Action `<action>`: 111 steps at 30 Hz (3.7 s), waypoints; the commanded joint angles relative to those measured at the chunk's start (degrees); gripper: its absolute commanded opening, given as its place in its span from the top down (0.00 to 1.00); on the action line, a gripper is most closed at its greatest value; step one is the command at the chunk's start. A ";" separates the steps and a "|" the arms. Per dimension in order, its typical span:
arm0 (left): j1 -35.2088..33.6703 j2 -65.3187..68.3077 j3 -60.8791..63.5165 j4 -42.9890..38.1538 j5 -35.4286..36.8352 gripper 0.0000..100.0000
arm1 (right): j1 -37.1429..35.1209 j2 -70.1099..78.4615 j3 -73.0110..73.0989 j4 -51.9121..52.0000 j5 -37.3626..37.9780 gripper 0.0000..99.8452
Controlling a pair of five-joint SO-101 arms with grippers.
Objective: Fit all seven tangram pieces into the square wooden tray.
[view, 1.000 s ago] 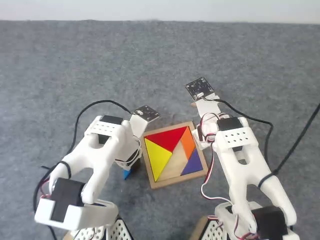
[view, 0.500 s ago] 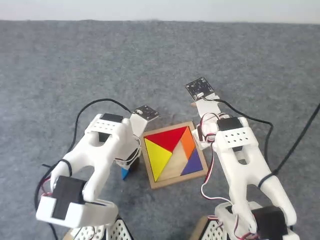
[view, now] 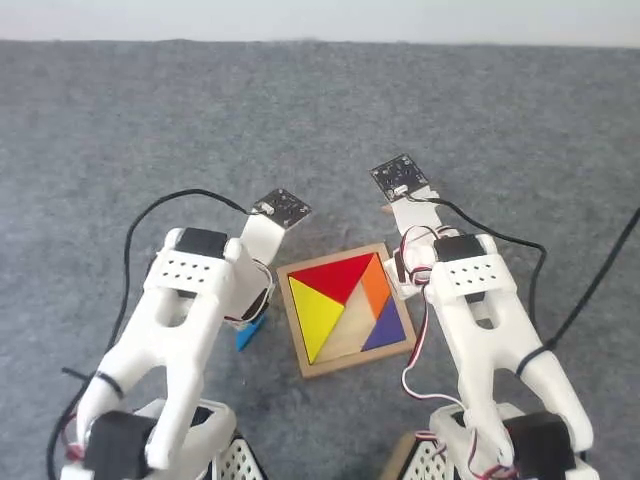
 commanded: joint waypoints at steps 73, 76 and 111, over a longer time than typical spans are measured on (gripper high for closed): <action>0.09 20.92 -0.66 -11.69 2.20 0.95 | 0.84 -0.75 -0.44 0.40 0.62 0.99; 0.35 20.92 -0.04 -11.78 2.20 0.96 | 0.84 -0.75 -0.44 0.40 0.62 0.99; 6.68 20.92 1.45 -11.43 4.22 0.99 | 2.24 -0.84 -1.67 1.98 0.62 0.99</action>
